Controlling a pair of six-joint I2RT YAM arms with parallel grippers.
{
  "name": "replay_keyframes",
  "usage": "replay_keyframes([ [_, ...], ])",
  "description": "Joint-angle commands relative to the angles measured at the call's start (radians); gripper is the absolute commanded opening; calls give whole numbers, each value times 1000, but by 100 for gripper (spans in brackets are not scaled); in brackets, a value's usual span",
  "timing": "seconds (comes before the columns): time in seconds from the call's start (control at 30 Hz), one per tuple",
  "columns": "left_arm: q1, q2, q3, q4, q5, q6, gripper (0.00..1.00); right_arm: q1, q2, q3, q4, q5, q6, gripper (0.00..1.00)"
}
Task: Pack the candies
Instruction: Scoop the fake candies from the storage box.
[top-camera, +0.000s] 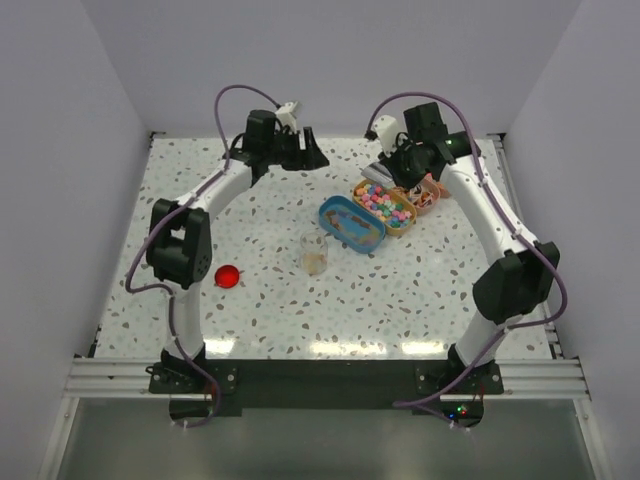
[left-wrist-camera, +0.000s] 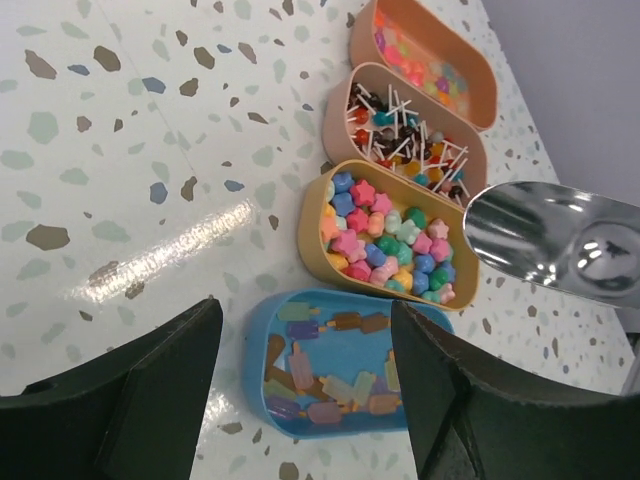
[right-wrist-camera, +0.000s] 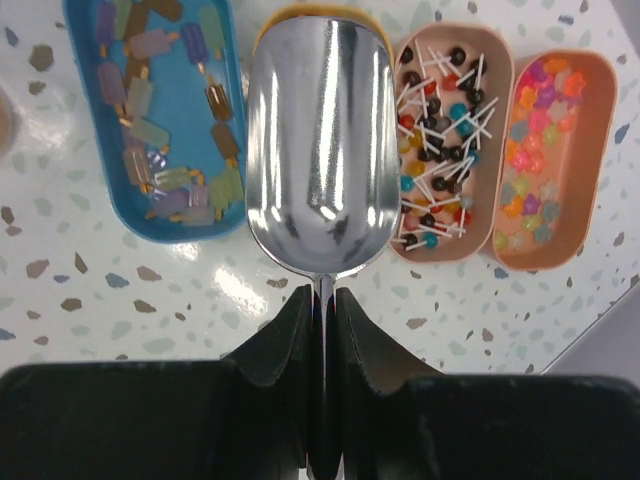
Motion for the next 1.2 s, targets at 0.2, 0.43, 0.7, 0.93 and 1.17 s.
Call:
replay_keyframes([
  [0.2, -161, 201, 228, 33, -159, 140, 70, -41, 129, 120, -300, 133, -81, 0],
  [0.43, -203, 307, 250, 148, -201, 153, 68, -57, 151, 114, -336, 165, -107, 0],
  [0.7, -206, 376, 244, 238, -230, 144, 63, -59, 229, 162, -375, 225, -119, 0],
  [0.93, -212, 412, 228, 251, -198, 137, 52, -59, 303, 208, -415, 269, -117, 0],
  [1.17, -218, 408, 211, 257, -198, 144, 45, -56, 359, 240, -468, 320, -124, 0],
])
